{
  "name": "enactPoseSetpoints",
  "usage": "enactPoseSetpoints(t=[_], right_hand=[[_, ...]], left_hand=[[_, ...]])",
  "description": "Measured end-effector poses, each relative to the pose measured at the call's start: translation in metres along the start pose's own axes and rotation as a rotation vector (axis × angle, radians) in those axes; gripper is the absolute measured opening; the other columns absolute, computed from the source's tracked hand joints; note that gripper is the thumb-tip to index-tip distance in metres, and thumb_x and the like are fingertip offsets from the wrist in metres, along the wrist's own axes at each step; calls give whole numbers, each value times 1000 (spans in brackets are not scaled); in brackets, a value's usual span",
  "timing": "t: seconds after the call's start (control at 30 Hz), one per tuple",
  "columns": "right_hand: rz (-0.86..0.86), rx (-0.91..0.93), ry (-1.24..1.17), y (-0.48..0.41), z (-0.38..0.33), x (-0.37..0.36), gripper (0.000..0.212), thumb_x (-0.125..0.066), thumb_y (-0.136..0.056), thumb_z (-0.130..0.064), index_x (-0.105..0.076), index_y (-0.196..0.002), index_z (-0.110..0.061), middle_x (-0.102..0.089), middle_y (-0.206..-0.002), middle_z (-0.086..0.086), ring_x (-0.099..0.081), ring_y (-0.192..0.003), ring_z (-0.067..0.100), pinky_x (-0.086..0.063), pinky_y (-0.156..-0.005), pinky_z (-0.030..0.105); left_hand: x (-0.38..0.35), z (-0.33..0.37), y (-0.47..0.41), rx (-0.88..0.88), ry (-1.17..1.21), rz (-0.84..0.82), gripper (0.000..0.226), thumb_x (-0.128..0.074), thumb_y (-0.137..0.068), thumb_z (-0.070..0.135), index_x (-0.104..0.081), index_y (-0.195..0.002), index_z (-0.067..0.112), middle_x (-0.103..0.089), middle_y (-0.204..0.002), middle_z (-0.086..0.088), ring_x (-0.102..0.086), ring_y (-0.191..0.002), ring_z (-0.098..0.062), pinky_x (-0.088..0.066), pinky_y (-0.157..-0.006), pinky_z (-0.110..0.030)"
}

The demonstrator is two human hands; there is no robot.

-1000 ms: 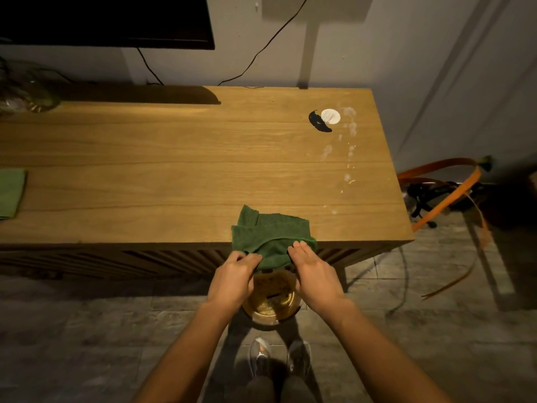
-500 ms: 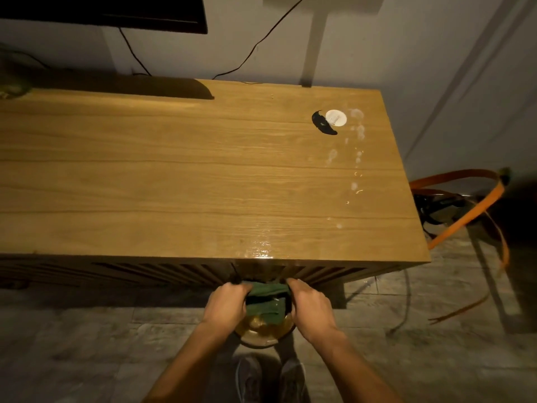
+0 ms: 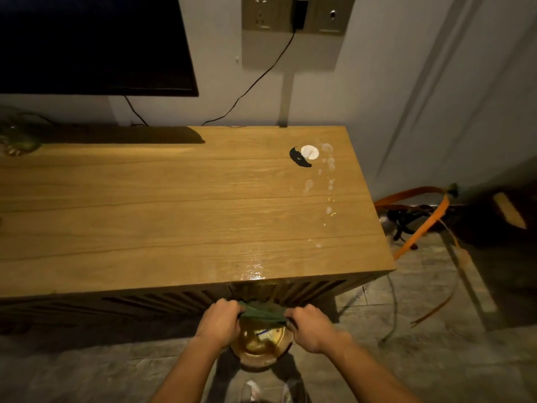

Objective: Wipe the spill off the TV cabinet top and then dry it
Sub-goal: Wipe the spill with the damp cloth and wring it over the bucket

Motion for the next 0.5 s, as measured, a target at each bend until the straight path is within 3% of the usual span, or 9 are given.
enactPoseSetpoints(t=[0.13,0.23,0.3,0.37,0.5], right_hand=[[44,14,-32,18,-9,48,28,-46,-98,-29,-60,-121,-33,-67,-112,5,-59,-107,26,-50,-91,42],[69,13,-69,36,-19,89,26,-48,-97,-28,-62,-117,-36,-67,-108,-3,-60,-101,18,-50,-90,38],[87,26,-91,50,-25,118,26,-50,-96,-27,-62,-117,-38,-66,-111,-5,-59,-103,15,-49,-92,36],[141,45,-59,62,-33,148,28,-51,-96,-24,-63,-119,-36,-67,-113,-3,-60,-104,18,-49,-91,35],[260,89,-5,80,-48,204,28,-50,-97,-20,-66,-117,-28,-70,-104,1,-61,-93,20,-52,-80,38]], left_hand=[[51,16,11,-54,82,3,31,-54,-91,18,-69,-112,34,-68,-109,0,-62,-104,-20,-52,-89,-37],[92,32,22,-95,105,25,29,-56,-90,15,-70,-108,33,-71,-101,4,-63,-93,-14,-52,-80,-29],[122,43,30,-133,80,58,29,-57,-88,14,-71,-107,31,-71,-102,3,-63,-92,-14,-49,-76,-26],[153,54,38,-157,52,115,35,-57,-85,13,-70,-113,30,-72,-107,0,-64,-99,-18,-51,-82,-29],[207,77,47,-178,24,234,37,-57,-84,11,-70,-114,28,-71,-103,-1,-64,-95,-21,-55,-80,-34]])
Point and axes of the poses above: each hand's wrist, its own y-axis away from the middle knuckle, its own x-axis out of the back of the hand, z = x × y, the point moved 1 cm from there along -y, towards the middle knuckle
